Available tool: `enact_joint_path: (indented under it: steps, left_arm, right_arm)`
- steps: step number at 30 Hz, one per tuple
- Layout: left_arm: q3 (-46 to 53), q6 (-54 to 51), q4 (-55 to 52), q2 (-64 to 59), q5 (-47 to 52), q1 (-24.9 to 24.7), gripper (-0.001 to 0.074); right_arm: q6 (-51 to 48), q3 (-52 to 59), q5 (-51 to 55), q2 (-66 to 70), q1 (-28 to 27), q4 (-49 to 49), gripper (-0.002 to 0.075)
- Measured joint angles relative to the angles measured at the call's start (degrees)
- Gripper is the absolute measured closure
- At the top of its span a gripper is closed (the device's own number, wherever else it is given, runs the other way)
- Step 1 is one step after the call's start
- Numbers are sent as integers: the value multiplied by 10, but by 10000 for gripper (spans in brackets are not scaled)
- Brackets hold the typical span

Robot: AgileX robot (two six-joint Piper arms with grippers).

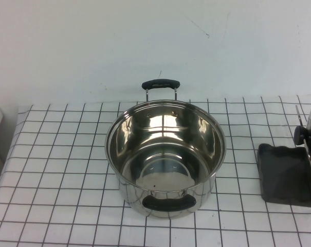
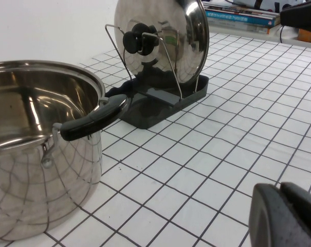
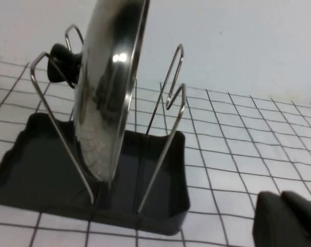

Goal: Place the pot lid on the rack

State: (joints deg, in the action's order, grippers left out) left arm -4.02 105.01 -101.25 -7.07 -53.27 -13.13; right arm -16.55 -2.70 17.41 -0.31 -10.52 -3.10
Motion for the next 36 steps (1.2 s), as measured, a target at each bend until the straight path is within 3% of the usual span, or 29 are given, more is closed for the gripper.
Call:
enact_joint_path:
  steps: [5,9,12,36]
  left_arm:
    - [0,0,0,1,0,0,736]
    - [0,0,0,1,0,0,736]
    - [0,3,0,1,0,0,736]
    - [0,3,0,1,-2,0,737]
  right_arm:
    - [77,42,-39,-4,68,37,727]
    - [105,43,-12,-5,104,54,727]
    - [109,43,24,-5,106,60,727]
    - [116,42,29,-5,106,64,727]
